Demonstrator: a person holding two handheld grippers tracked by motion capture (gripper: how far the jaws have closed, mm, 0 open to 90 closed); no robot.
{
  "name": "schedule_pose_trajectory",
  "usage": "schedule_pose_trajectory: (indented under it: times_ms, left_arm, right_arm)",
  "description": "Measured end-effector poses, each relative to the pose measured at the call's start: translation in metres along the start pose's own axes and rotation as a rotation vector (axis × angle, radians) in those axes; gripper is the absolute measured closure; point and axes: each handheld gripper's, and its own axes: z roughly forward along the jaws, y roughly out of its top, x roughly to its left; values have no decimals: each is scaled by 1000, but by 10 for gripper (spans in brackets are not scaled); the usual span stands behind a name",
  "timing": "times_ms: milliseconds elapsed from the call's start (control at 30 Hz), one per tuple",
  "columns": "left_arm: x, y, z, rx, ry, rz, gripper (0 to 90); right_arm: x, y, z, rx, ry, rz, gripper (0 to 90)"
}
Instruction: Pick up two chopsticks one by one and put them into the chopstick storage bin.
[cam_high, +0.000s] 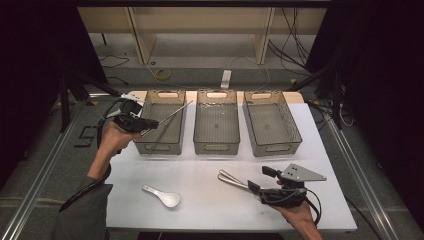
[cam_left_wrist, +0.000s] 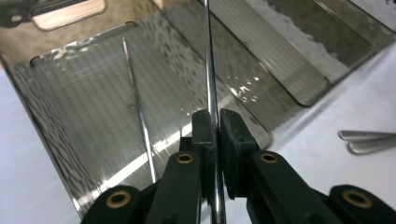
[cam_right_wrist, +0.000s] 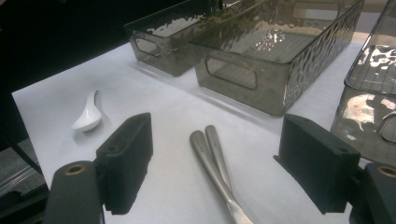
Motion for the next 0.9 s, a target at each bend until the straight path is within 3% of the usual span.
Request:
schedule_pose_trajectory:
  times_ms: [367,900]
  left_arm:
    - [21,4,15,-11,87,-65,844]
    - [26,0,39,8,128,-87,844]
  right_arm:
    - [0,0,0,0,3,1,269]
    - [0,0,0,-2,5,2,268]
